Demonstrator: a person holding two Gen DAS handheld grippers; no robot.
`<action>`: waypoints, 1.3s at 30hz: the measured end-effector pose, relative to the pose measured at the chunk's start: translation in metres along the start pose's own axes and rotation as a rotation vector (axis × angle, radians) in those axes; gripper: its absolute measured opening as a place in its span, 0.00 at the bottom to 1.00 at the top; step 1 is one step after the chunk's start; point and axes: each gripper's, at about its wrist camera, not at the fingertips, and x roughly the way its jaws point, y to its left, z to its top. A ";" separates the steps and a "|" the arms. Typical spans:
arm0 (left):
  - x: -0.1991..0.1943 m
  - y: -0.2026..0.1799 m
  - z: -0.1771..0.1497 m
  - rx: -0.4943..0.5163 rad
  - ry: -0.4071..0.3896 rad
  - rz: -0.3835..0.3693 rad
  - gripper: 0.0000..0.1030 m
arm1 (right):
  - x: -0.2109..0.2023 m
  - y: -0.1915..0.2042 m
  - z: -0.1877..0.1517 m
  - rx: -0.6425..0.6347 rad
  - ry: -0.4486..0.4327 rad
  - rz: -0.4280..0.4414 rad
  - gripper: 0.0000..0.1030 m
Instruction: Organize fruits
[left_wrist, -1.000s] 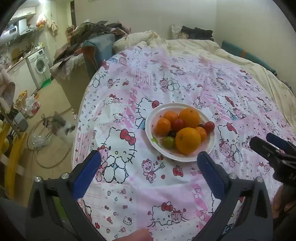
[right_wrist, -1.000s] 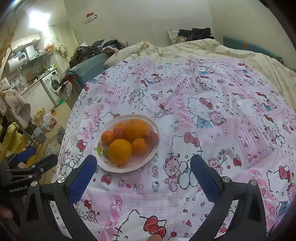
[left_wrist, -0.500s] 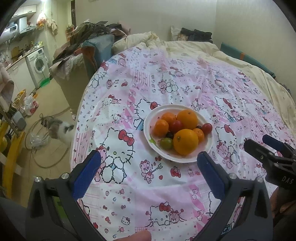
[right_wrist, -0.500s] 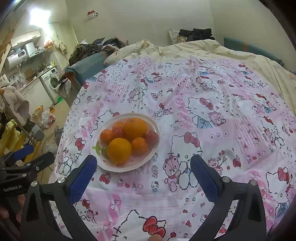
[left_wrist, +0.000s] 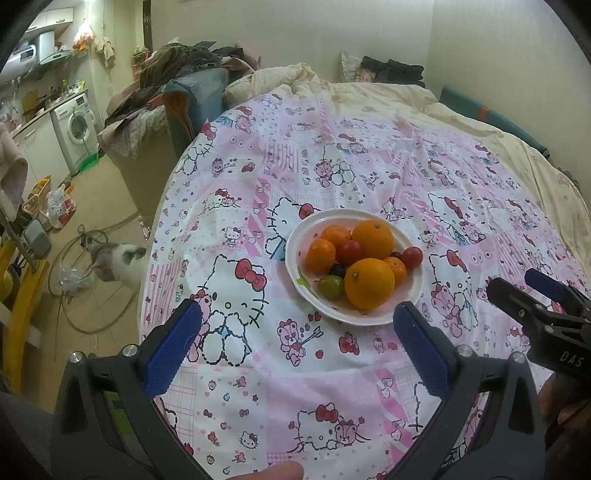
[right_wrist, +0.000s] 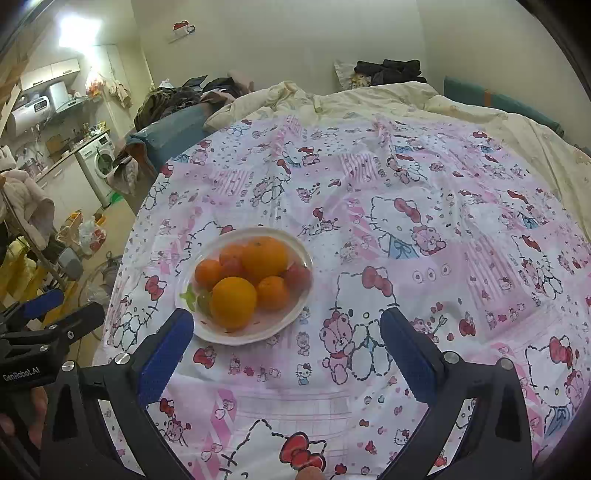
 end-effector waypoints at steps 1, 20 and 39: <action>0.000 0.000 0.000 0.000 0.000 0.000 0.99 | 0.000 0.000 0.000 0.000 0.001 0.001 1.00; 0.001 0.000 0.000 -0.005 0.009 0.003 0.99 | 0.000 -0.003 0.002 0.007 0.002 -0.010 1.00; -0.001 0.003 0.000 -0.025 0.004 -0.002 0.99 | 0.002 -0.003 0.000 0.006 0.002 -0.008 1.00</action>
